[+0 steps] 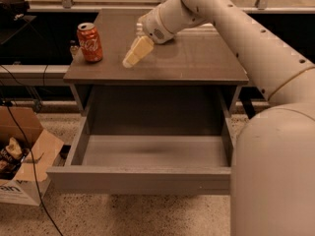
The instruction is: Place coke can into top drawer
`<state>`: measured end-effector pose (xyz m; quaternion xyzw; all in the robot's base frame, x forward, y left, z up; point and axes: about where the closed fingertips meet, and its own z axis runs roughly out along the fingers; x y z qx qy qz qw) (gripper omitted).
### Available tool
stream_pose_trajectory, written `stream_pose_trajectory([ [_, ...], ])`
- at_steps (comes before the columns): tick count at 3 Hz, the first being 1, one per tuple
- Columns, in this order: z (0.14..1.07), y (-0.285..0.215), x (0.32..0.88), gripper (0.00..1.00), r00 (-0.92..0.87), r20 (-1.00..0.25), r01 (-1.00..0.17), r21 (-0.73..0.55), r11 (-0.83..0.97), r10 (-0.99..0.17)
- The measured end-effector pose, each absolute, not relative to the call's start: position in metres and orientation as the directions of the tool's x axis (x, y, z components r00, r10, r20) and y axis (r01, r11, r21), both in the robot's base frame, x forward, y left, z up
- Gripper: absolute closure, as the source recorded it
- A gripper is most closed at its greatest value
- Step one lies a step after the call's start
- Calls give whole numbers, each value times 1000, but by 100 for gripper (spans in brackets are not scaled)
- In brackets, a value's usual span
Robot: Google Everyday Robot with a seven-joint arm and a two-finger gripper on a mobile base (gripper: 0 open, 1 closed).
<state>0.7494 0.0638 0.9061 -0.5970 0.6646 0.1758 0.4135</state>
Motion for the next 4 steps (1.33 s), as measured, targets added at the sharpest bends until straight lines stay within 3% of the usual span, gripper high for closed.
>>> stream_pose_trajectory([
  [4, 873, 190, 799, 0, 174, -874, -968, -236, 84, -454],
])
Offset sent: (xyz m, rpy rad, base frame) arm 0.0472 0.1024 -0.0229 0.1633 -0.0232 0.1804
